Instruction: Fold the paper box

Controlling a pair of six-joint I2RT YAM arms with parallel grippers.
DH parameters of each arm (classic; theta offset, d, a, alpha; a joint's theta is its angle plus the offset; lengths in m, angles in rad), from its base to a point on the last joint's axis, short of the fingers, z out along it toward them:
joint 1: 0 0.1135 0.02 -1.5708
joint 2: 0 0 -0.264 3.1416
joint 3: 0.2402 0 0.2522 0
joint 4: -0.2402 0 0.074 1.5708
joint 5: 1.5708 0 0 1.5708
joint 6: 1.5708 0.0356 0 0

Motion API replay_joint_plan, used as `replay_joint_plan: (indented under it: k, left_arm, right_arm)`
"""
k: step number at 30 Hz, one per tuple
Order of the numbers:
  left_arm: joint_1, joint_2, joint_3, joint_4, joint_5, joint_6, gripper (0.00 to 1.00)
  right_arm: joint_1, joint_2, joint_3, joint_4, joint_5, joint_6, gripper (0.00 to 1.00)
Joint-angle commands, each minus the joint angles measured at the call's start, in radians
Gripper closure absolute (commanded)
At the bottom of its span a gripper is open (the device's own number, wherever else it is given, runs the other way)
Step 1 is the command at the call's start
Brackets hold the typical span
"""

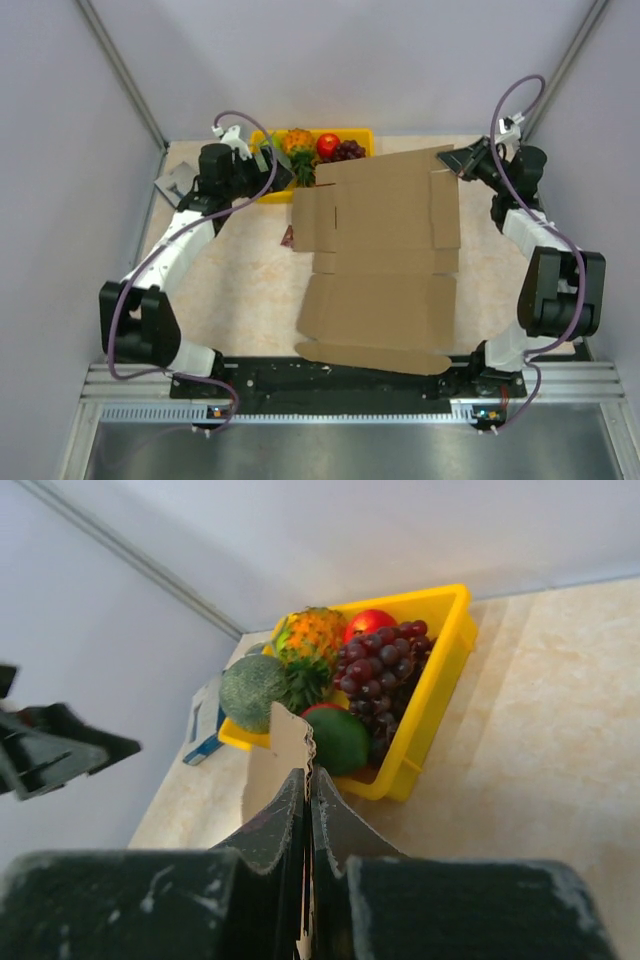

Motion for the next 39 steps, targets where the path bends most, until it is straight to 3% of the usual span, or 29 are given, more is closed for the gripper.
replay_joint_plan:
  k: [1,6,8,13,21,24,27,28,30,31,33,34,35,36,39]
  left_arm:
    - [0.003,0.115,0.058,0.138,0.140,0.031,0.08]
    - [0.002,0.174,0.020,0.192,0.121,0.119,0.04]
    - [0.006,0.181,-0.023,0.296,0.104,0.146,0.02]
    - [0.029,0.279,-0.054,0.365,0.188,0.136,0.02]
    - [0.029,0.450,-0.025,0.442,0.231,0.062,0.11]
    - [0.028,0.480,-0.048,0.513,0.303,0.028,0.22]
    - [0.026,0.485,-0.086,0.569,0.341,0.007,0.40]
    - [0.026,0.481,-0.094,0.575,0.346,0.008,0.52]
    - [0.026,0.452,-0.116,0.572,0.343,0.016,0.66]
    - [0.026,0.433,-0.123,0.572,0.341,0.022,0.79]
    - [0.019,0.367,-0.148,0.561,0.310,0.048,0.91]
    - [0.013,0.343,-0.152,0.522,0.293,0.063,0.95]
    - [-0.006,0.297,-0.149,0.496,0.267,0.111,1.00]
    - [-0.018,0.274,-0.146,0.464,0.216,0.134,1.00]
    - [-0.062,0.194,-0.146,0.400,0.181,0.215,1.00]
  right_arm:
    - [-0.009,0.023,0.030,0.238,-0.130,0.036,1.00]
    - [-0.024,0.052,0.030,0.363,-0.257,0.100,1.00]
    - [-0.033,0.074,0.028,0.467,-0.282,0.161,1.00]
    - [-0.057,0.133,0.042,0.673,-0.362,0.328,1.00]
    - [-0.055,0.131,0.050,0.635,-0.363,0.306,1.00]
    - [-0.057,0.112,0.042,0.549,-0.351,0.248,1.00]
    - [-0.057,0.086,0.040,0.449,-0.336,0.177,1.00]
    - [-0.057,0.071,0.040,0.429,-0.331,0.147,1.00]
    - [-0.055,0.049,0.045,0.298,-0.294,0.091,1.00]
    - [-0.056,0.017,0.051,0.208,-0.271,-0.005,1.00]
    - [-0.050,-0.027,0.074,-0.083,-0.168,-0.120,0.99]
    - [-0.046,-0.046,0.091,-0.202,-0.117,-0.257,0.96]
    - [-0.040,-0.070,0.147,-0.461,-0.060,-0.324,0.84]
    - [-0.026,-0.072,0.186,-0.570,0.068,-0.382,0.75]
    - [-0.017,-0.086,0.296,-0.845,0.155,-0.536,0.55]
